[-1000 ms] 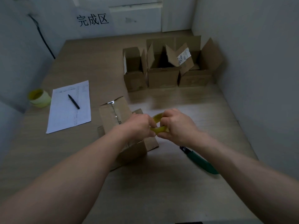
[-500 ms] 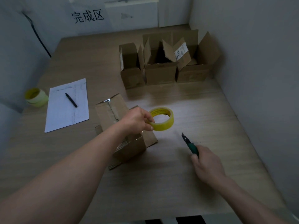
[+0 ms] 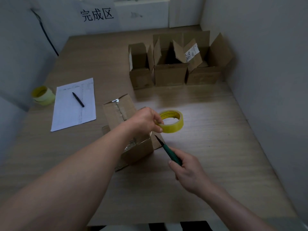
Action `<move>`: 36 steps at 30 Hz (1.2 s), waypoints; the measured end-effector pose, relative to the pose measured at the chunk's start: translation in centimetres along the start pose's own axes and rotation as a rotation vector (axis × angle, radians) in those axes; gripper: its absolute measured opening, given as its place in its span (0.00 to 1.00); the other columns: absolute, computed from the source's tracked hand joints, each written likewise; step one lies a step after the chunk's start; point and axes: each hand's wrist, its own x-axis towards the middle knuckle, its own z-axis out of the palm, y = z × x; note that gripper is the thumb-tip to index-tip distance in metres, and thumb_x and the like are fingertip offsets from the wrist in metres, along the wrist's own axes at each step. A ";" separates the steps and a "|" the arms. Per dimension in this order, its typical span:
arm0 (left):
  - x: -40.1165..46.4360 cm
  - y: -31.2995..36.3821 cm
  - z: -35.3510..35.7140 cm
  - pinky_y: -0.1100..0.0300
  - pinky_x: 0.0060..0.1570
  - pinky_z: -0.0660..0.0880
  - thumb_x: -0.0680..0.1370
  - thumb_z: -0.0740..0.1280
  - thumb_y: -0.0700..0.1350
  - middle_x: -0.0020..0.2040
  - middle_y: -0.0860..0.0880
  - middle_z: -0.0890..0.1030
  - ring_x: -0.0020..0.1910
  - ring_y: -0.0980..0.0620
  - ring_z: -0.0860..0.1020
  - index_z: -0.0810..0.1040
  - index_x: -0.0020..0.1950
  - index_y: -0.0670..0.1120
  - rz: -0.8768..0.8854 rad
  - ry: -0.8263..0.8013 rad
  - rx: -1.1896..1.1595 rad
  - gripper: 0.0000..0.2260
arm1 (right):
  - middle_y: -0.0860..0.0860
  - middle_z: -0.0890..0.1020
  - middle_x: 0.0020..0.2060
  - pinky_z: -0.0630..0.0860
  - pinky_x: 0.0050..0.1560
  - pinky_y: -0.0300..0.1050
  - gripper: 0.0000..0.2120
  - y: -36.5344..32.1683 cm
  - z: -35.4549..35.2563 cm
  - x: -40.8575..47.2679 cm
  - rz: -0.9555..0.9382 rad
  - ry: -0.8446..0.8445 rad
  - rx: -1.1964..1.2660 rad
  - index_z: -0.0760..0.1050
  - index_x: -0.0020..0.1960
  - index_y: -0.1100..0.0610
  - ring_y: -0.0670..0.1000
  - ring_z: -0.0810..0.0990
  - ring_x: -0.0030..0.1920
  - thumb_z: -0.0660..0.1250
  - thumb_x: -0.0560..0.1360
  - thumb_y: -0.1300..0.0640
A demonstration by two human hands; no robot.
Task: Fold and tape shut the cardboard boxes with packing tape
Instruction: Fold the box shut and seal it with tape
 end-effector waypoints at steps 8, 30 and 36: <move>0.0 0.0 0.0 0.65 0.40 0.69 0.69 0.78 0.44 0.40 0.56 0.79 0.43 0.57 0.77 0.82 0.42 0.55 -0.005 -0.001 0.006 0.08 | 0.39 0.77 0.40 0.68 0.39 0.30 0.21 -0.1 0.2 0.9 0.012 -0.022 -0.074 0.73 0.70 0.47 0.36 0.74 0.36 0.66 0.77 0.55; -0.1 -0.1 0.3 0.60 0.48 0.73 0.69 0.78 0.47 0.42 0.57 0.81 0.46 0.57 0.78 0.83 0.43 0.57 0.020 0.006 -0.030 0.08 | 0.46 0.78 0.60 0.65 0.67 0.50 0.31 -3.3 -4.0 6.6 -0.471 0.339 -0.772 0.67 0.72 0.49 0.47 0.73 0.62 0.65 0.73 0.39; -0.3 -0.6 -0.2 0.54 0.54 0.79 0.70 0.78 0.44 0.43 0.53 0.83 0.46 0.55 0.81 0.83 0.53 0.53 0.053 -0.013 -0.074 0.14 | 0.45 0.82 0.51 0.78 0.52 0.52 0.27 -4.1 -2.6 9.5 -0.232 0.022 -0.621 0.62 0.68 0.39 0.51 0.80 0.48 0.70 0.73 0.43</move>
